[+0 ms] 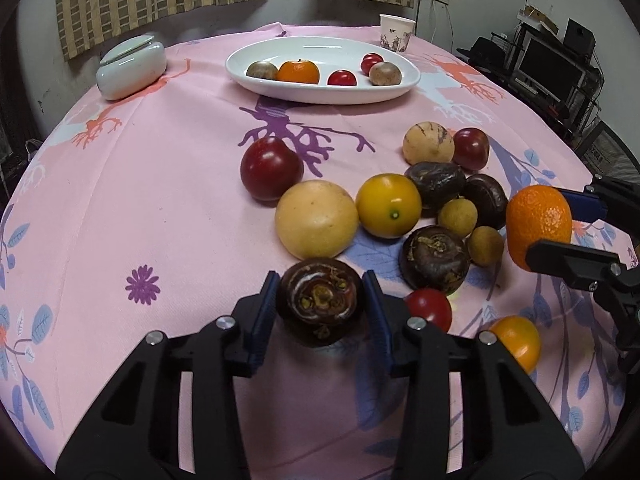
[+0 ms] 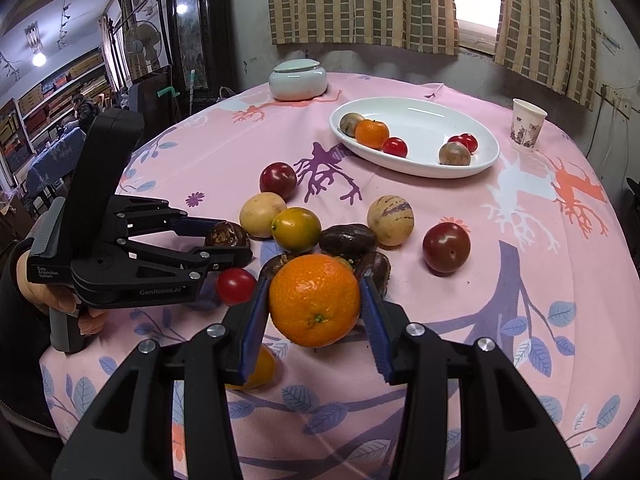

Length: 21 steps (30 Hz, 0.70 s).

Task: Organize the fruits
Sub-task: 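Grasp a dark purple fruit with the left tool while the right tool grasps a mandarin orange, then carry both fruits to the white plate and release them there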

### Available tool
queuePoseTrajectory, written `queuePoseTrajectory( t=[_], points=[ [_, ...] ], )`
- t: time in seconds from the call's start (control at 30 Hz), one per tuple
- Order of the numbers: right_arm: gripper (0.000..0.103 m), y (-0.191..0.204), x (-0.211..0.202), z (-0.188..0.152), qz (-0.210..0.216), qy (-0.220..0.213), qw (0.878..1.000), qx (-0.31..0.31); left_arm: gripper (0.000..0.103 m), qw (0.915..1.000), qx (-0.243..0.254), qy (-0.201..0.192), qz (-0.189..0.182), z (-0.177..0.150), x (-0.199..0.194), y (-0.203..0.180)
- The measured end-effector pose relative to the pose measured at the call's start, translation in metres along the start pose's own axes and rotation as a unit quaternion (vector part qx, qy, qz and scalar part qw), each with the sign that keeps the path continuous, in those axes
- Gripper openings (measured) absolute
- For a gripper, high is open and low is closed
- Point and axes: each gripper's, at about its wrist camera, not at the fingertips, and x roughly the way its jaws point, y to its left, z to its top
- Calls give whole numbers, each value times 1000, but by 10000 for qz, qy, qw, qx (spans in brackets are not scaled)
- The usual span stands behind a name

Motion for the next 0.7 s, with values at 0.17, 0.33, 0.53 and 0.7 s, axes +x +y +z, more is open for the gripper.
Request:
queuePoseTrajectory(
  t=[0.17,0.33,0.53,0.7],
  points=[
    [46,-1,-5,1,-23,-129,9999,-7,43,9999,49,-8,141,1,-5,-1],
    [46,-10,-9,5,-104,-229,9995,199,43,9997,30,-233,85,7,-26,-5],
    [46,-13,-25,18,-197,-348,9990,206,43,9993,160,-305,-120,29,-51,-10],
    [46,-24,-37,51,-541,-522,9970,-208,42,9982,152,-559,-132,68,-57,-8]
  ],
)
